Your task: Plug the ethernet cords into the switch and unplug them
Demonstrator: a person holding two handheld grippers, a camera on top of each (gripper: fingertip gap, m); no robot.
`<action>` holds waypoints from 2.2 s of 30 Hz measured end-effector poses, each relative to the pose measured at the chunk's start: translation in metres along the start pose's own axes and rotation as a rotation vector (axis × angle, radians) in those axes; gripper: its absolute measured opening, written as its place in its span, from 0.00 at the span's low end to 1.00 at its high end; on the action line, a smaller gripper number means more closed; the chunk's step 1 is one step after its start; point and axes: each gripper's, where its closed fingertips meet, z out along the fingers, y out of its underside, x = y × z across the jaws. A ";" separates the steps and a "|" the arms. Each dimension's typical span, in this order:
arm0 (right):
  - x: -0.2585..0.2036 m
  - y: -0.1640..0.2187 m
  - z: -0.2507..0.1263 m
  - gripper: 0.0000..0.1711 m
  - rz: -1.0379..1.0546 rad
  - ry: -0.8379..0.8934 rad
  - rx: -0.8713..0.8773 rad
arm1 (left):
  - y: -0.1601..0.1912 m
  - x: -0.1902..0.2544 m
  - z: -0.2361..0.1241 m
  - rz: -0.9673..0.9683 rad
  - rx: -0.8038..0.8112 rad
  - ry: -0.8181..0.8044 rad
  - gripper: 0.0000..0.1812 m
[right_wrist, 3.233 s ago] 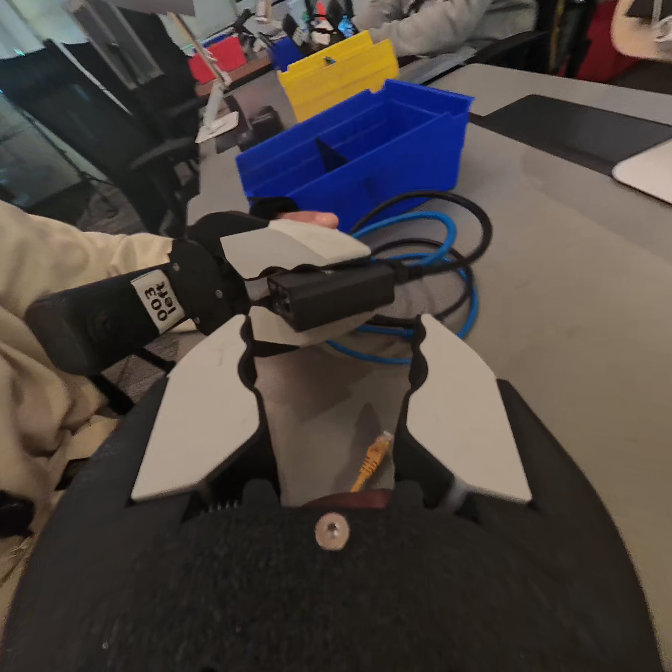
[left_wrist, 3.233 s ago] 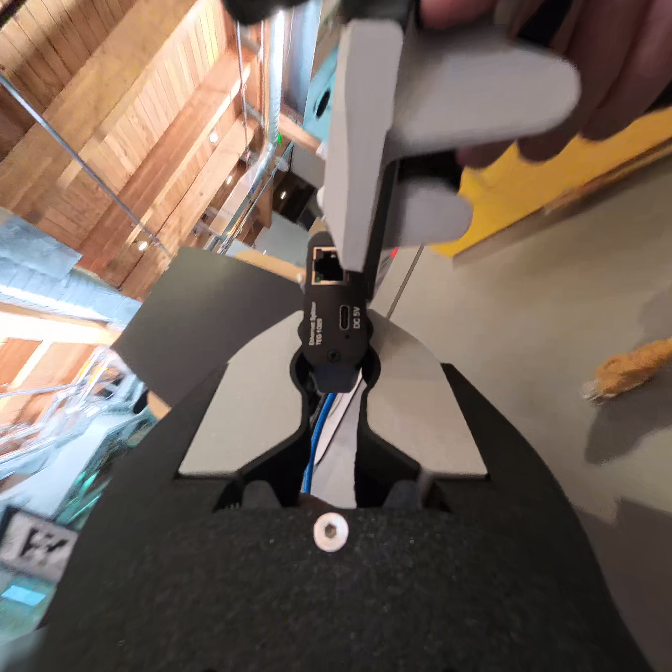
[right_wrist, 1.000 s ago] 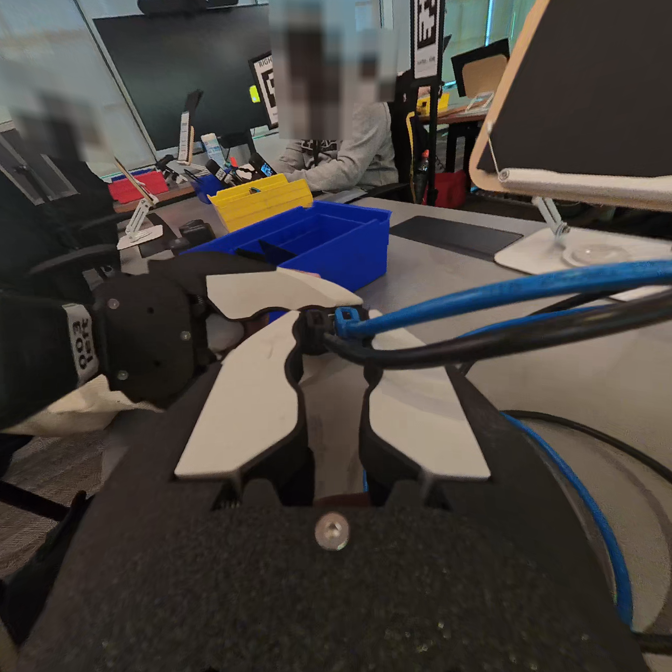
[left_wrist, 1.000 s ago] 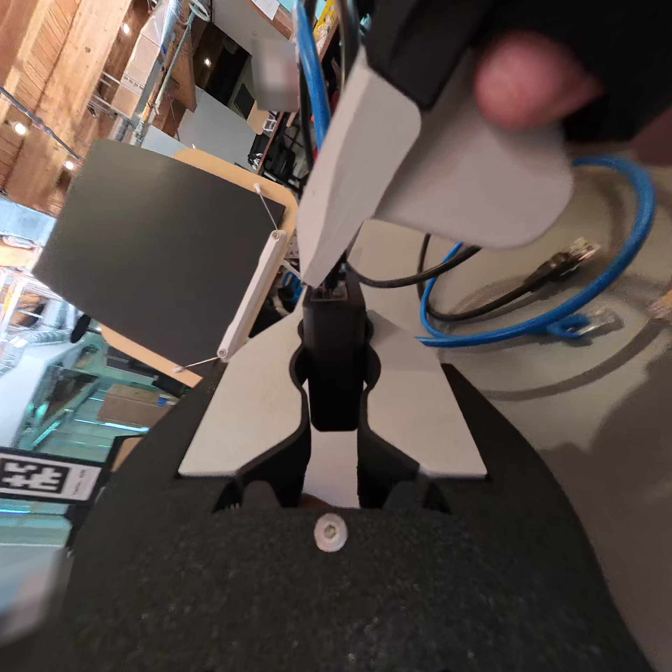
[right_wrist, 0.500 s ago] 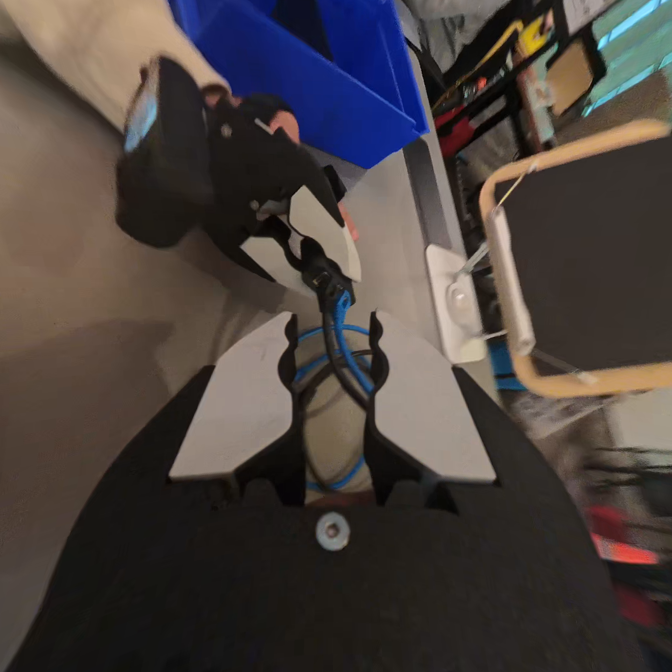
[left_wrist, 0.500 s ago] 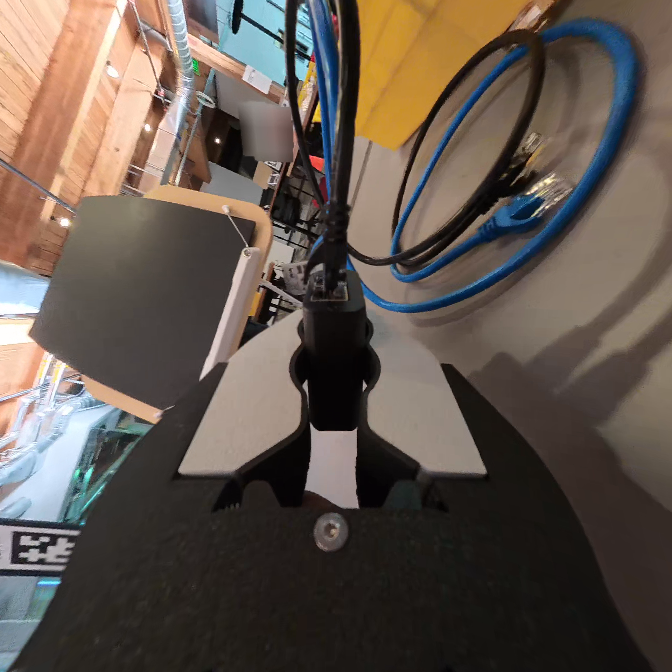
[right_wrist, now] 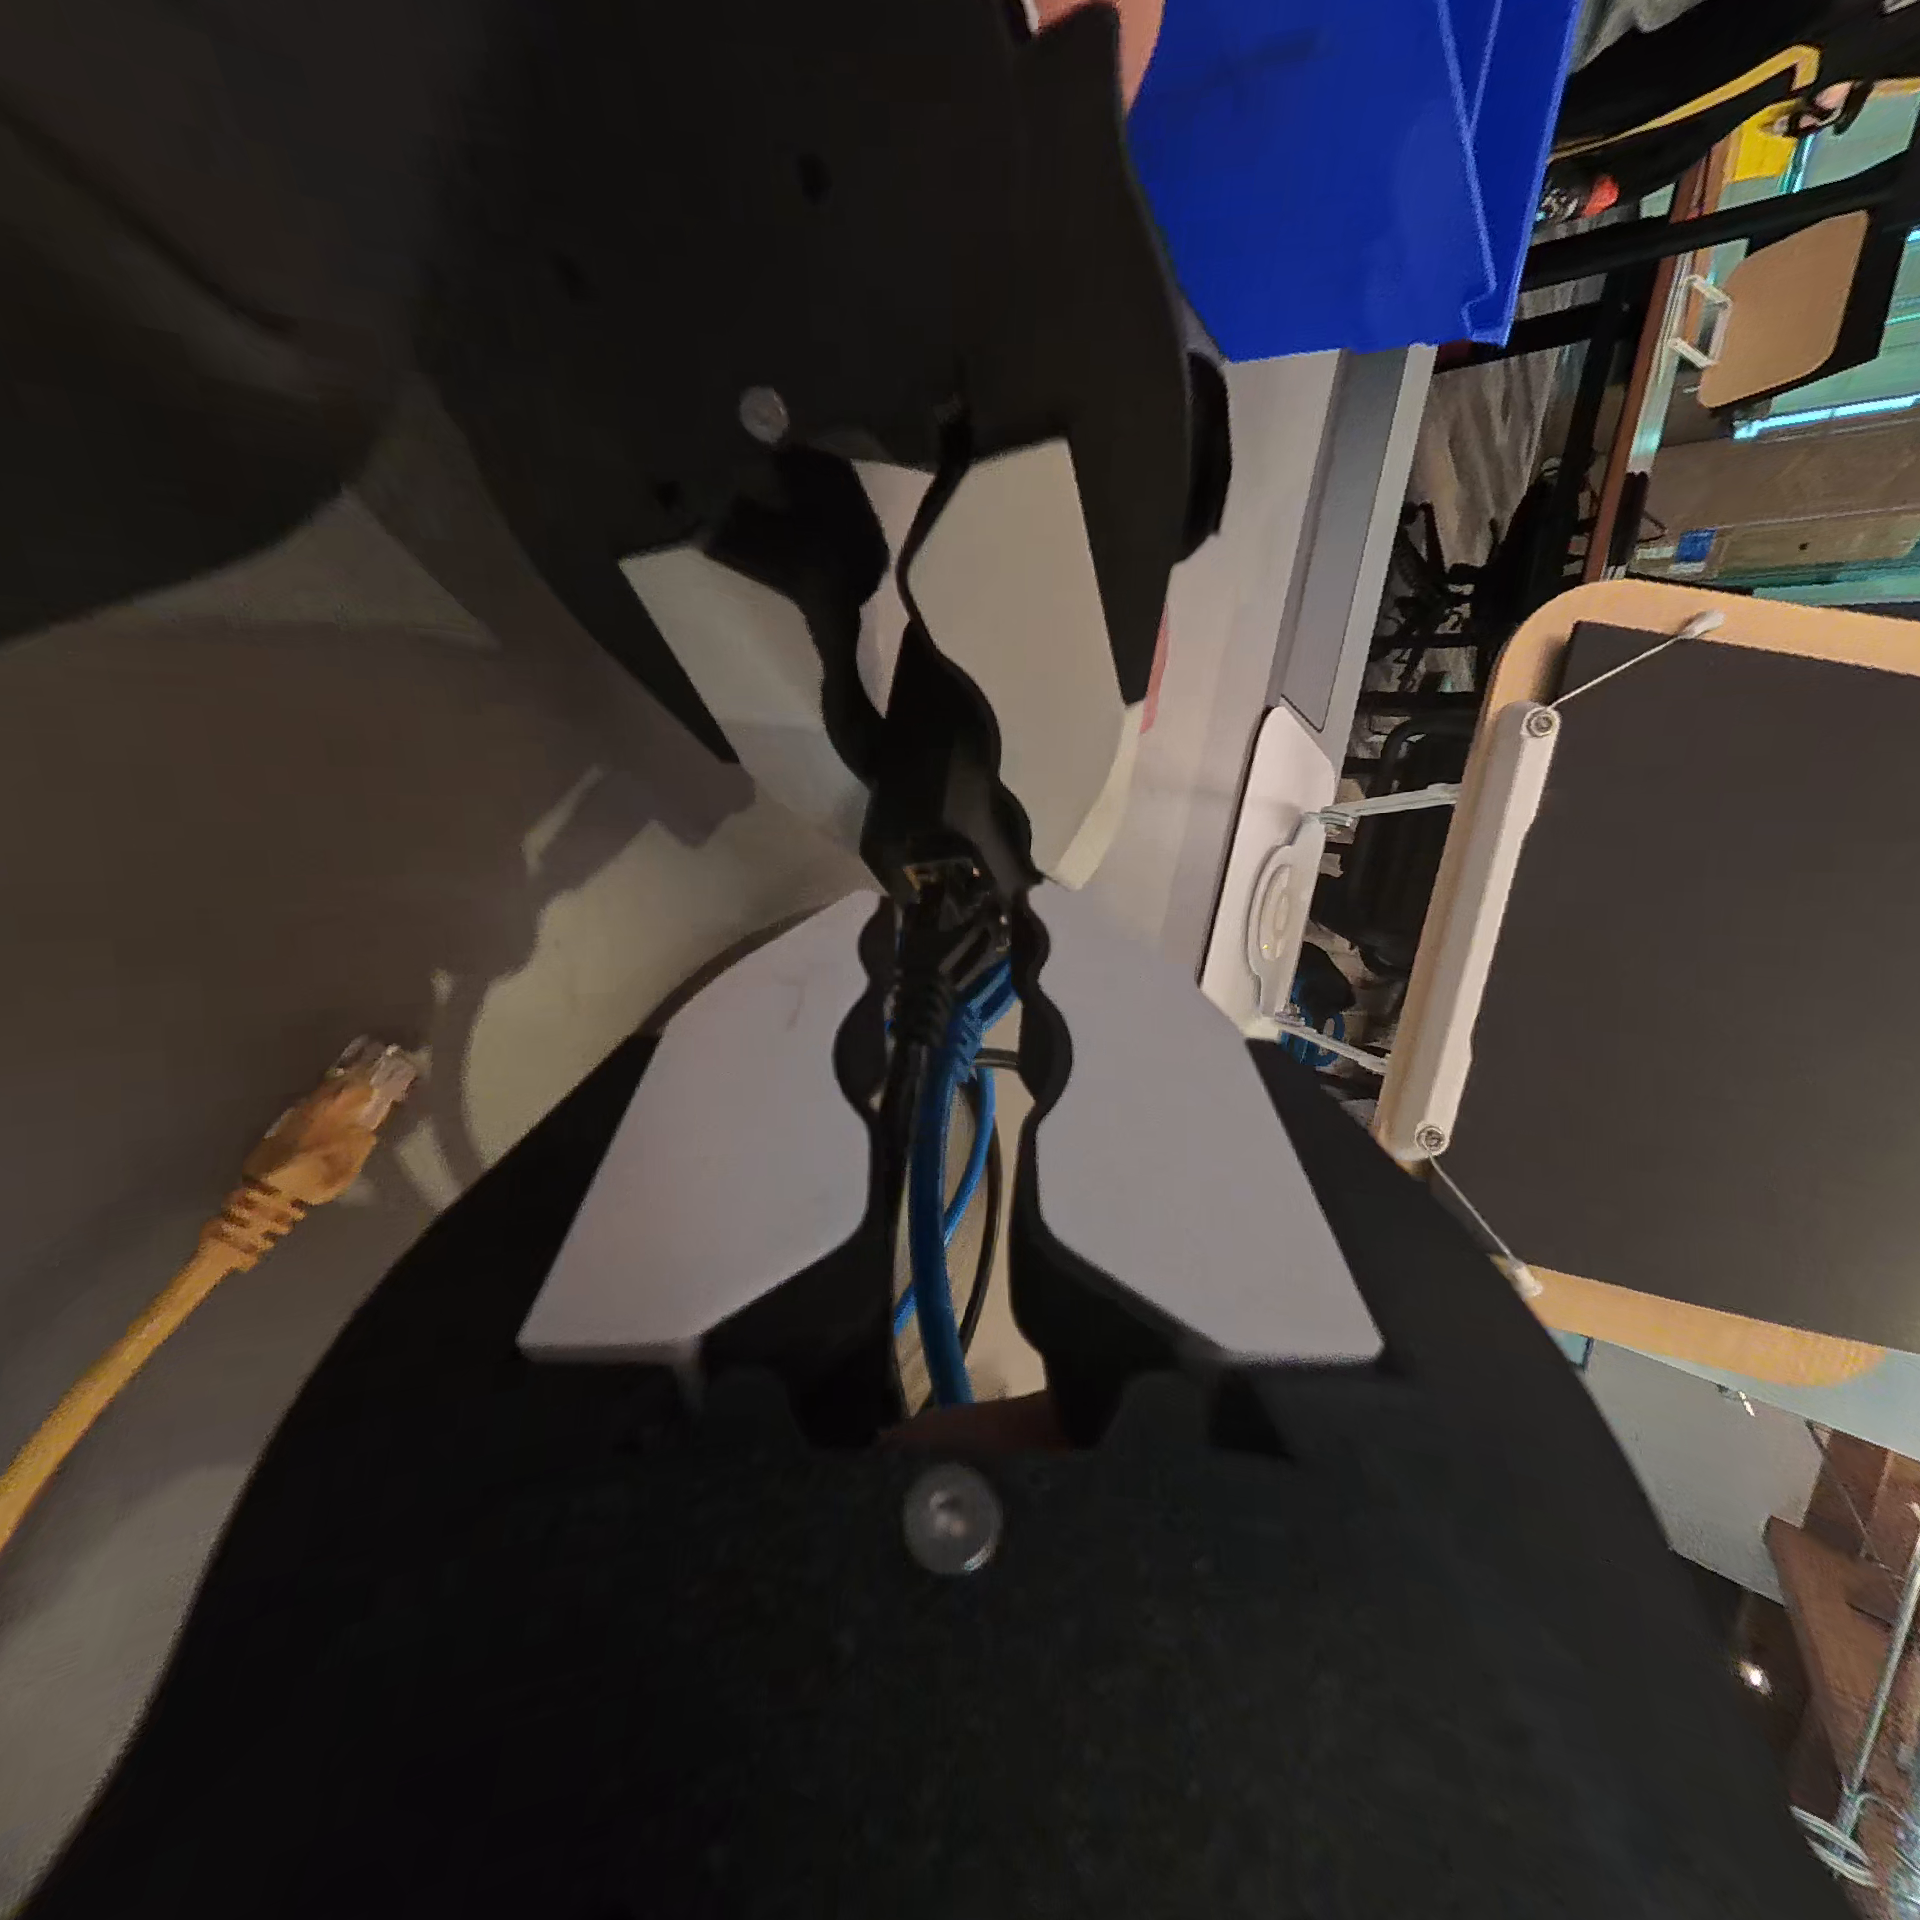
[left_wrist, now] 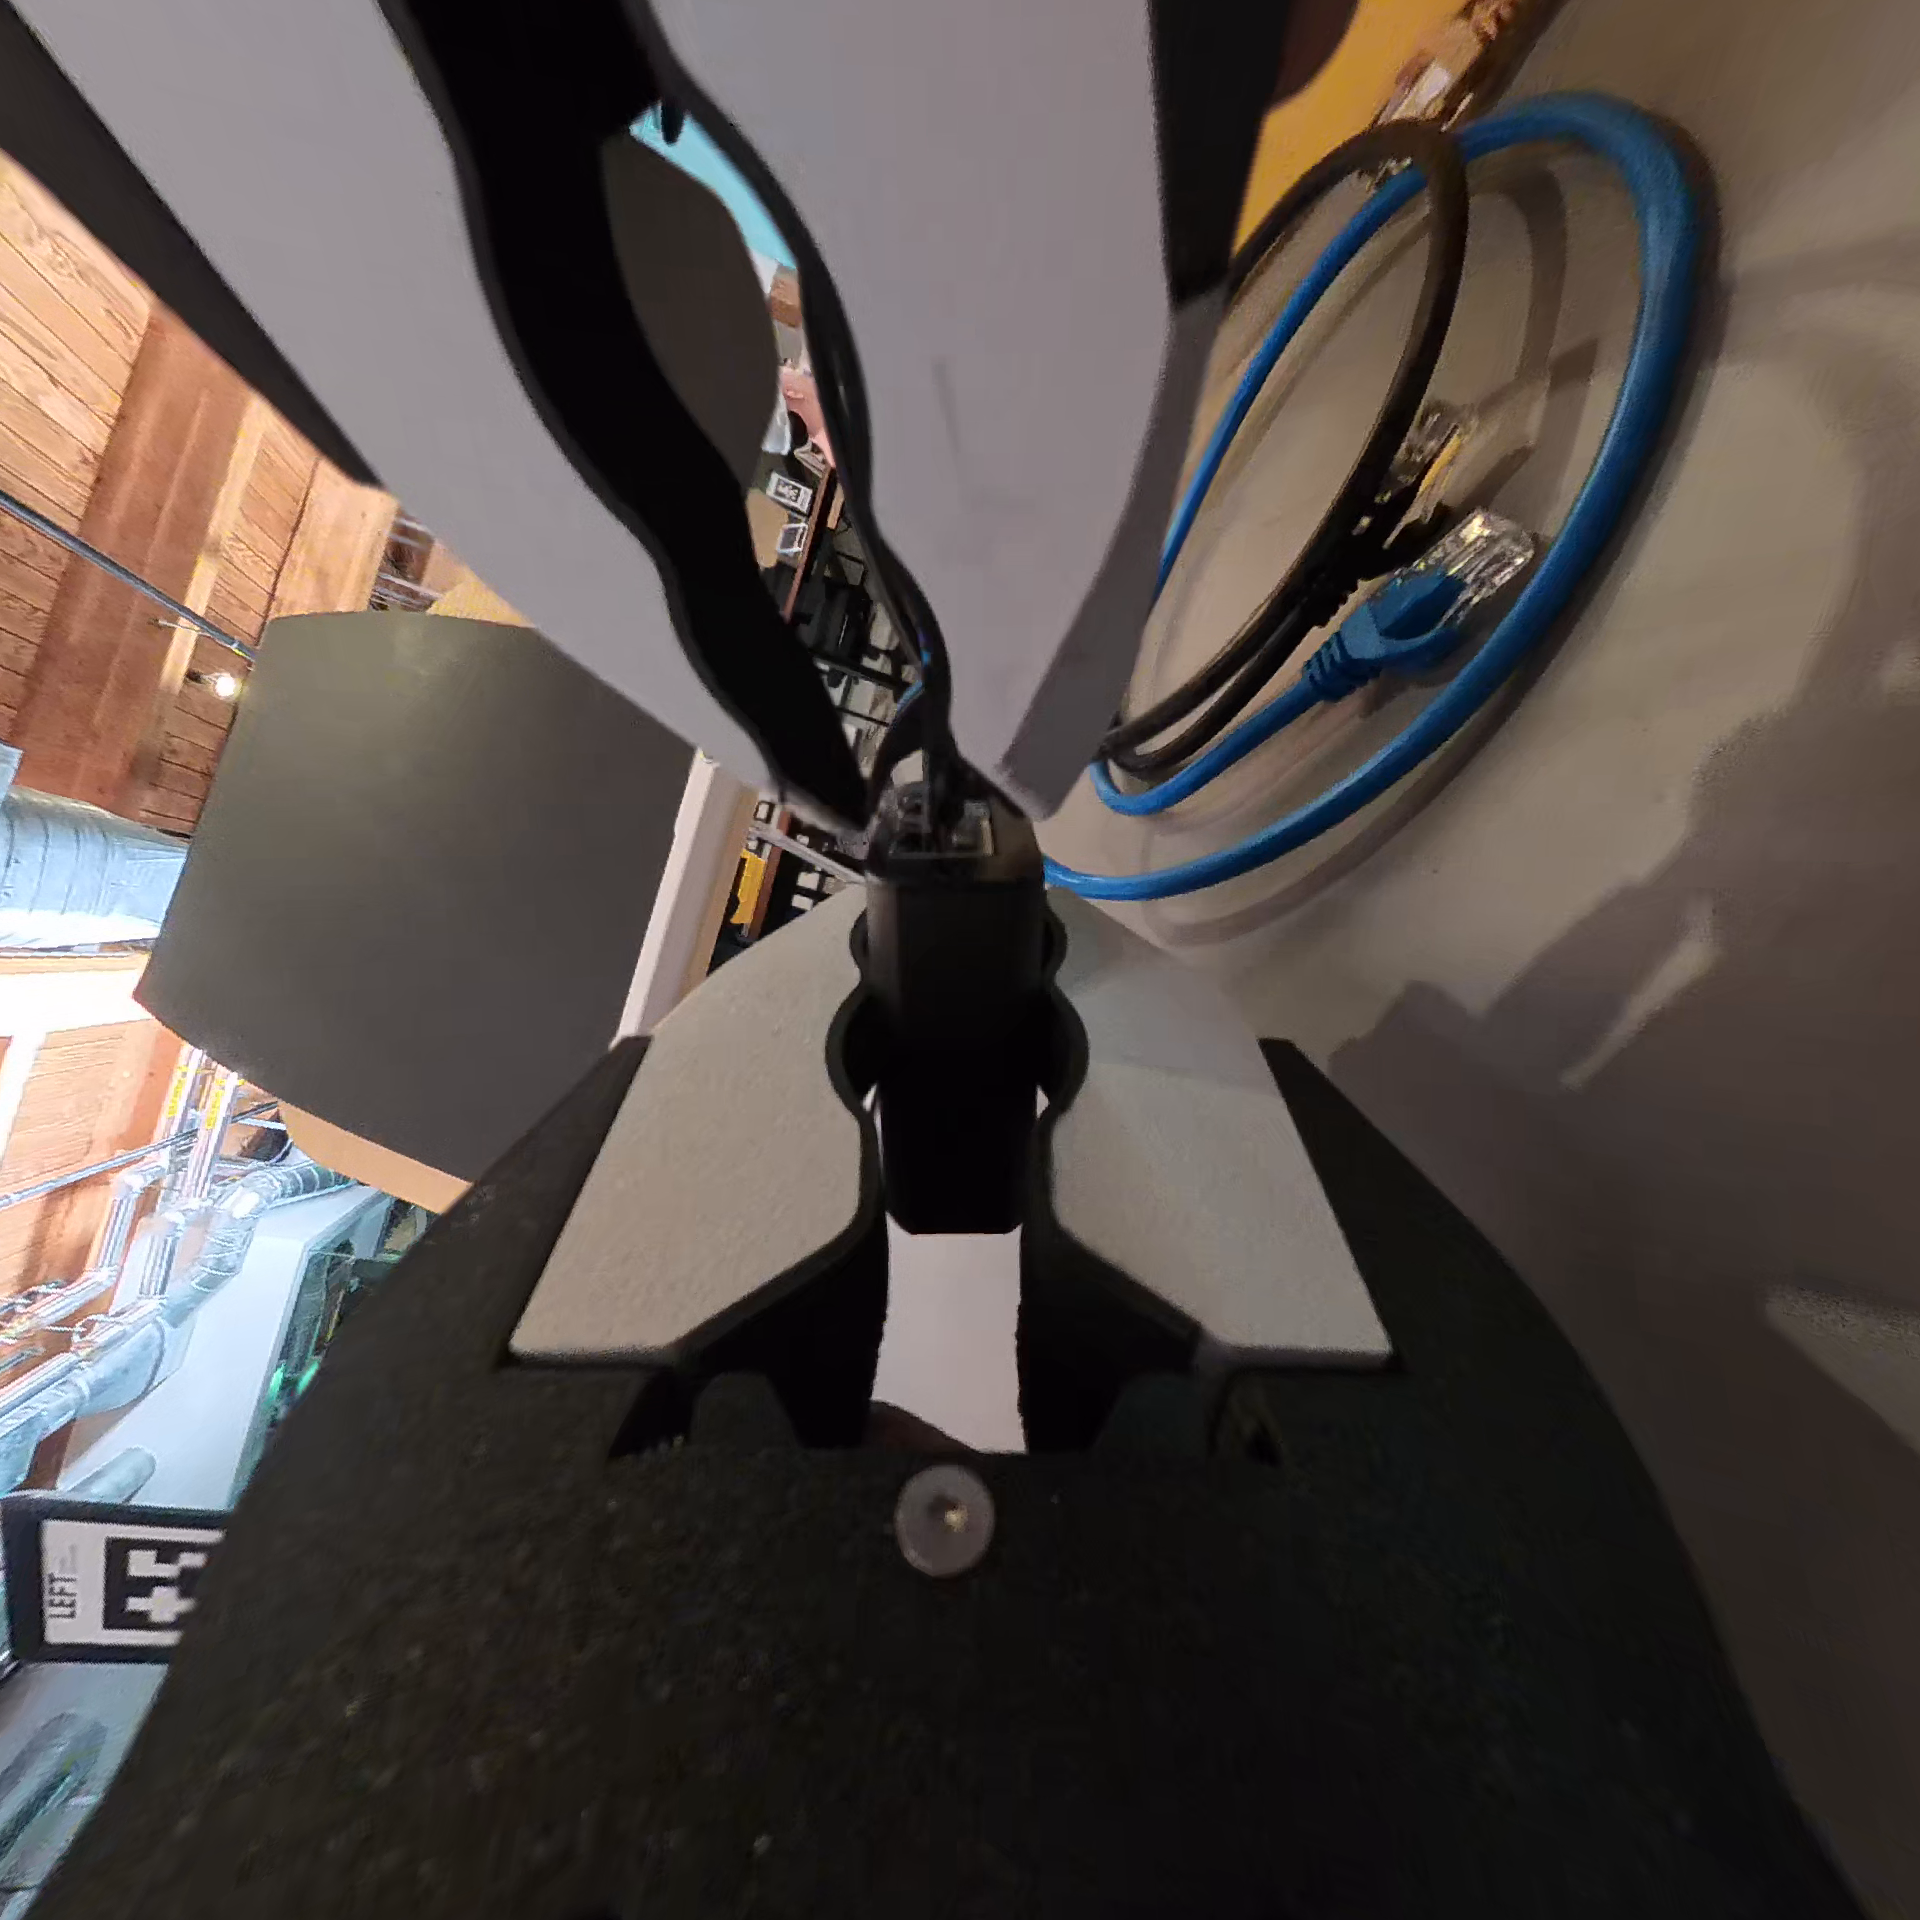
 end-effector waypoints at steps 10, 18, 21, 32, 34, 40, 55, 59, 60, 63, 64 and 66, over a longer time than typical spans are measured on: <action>0.000 0.002 0.000 0.10 -0.079 0.037 0.045 | 0.001 -0.001 0.000 0.014 -0.004 -0.008 0.14; -0.002 0.002 -0.002 0.11 -0.107 0.045 0.070 | -0.002 0.000 -0.001 0.034 0.005 -0.012 0.14; -0.001 0.003 -0.002 0.11 -0.109 0.055 0.074 | -0.001 -0.001 -0.001 0.032 0.001 -0.013 0.14; -0.005 0.001 -0.001 0.09 -0.117 0.020 0.077 | 0.000 0.001 0.000 0.053 -0.013 -0.012 0.14; -0.005 0.000 -0.002 0.08 -0.116 0.023 0.081 | 0.001 0.000 0.000 0.062 -0.023 -0.023 0.14; -0.004 0.001 0.003 0.07 -0.079 0.023 0.084 | 0.006 0.000 0.002 0.060 -0.069 -0.034 0.14; -0.005 0.004 -0.014 0.12 0.615 -0.191 0.068 | 0.009 -0.014 0.001 0.178 -0.095 -0.148 0.14; -0.009 0.012 -0.010 0.08 0.608 -0.198 0.024 | 0.006 -0.013 0.000 0.214 -0.093 -0.166 0.14; -0.010 0.013 -0.009 0.08 0.608 -0.196 0.020 | 0.006 -0.012 0.000 0.219 -0.096 -0.165 0.14; -0.008 0.015 -0.007 0.07 0.624 -0.189 0.019 | 0.008 -0.013 0.000 0.218 -0.104 -0.167 0.13; -0.008 0.015 -0.006 0.07 0.632 -0.190 0.020 | 0.008 -0.013 0.000 0.217 -0.108 -0.166 0.13; -0.009 0.016 -0.005 0.07 0.636 -0.193 0.019 | 0.009 -0.012 0.001 0.214 -0.113 -0.162 0.13</action>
